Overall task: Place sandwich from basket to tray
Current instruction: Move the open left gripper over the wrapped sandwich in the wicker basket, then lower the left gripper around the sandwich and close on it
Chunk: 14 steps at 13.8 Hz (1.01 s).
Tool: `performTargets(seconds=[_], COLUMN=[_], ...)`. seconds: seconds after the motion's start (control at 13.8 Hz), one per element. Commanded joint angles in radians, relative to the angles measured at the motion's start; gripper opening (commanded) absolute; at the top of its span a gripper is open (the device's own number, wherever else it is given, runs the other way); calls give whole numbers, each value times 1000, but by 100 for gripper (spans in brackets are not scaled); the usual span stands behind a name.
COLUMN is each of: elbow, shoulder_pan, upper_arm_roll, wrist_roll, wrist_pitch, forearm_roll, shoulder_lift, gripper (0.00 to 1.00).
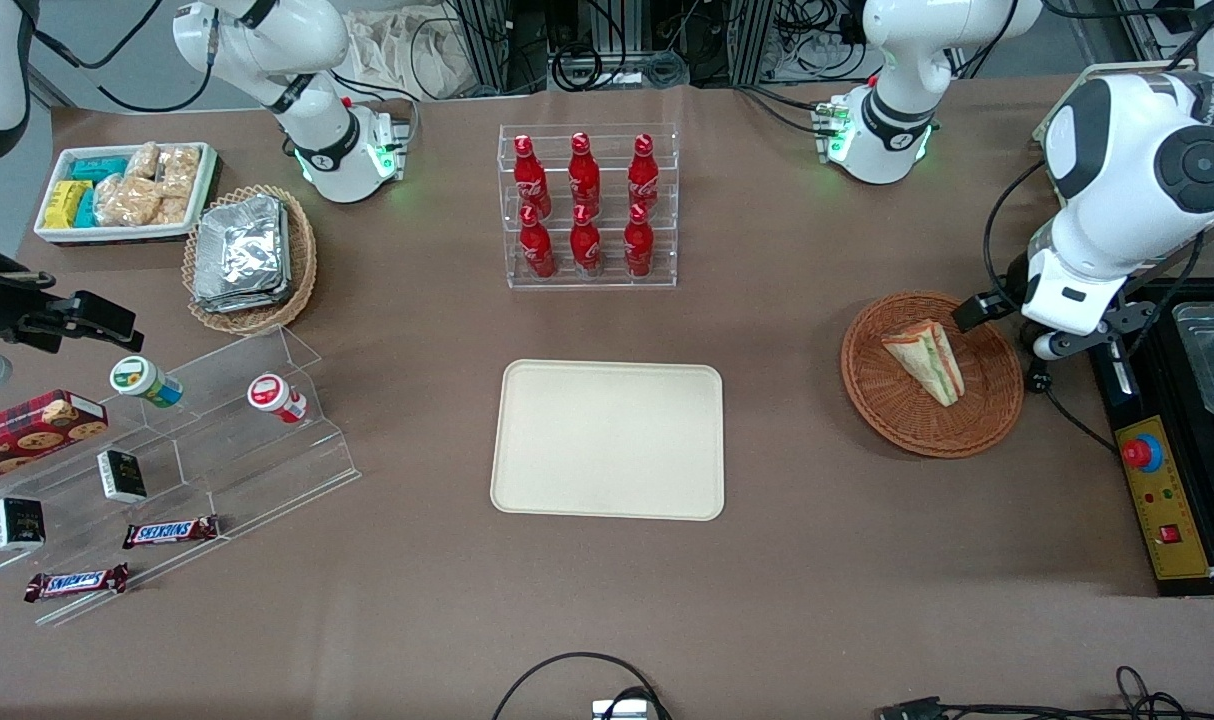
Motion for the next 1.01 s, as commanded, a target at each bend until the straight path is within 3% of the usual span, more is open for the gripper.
performTargets(seconds=[0.0,0.65,0.94], elbow=[-100,-341,-366], shoulder_pan=[6,2,0], upper_arm_roll=[-5,-8,-9], wrist_roll=[-65,-158,-177], wrist_pitch=[101,464,555], forearm_roll=[-5,-4,-4], shoulder_lift=[-43,-4,46], gripper=[100,100,100])
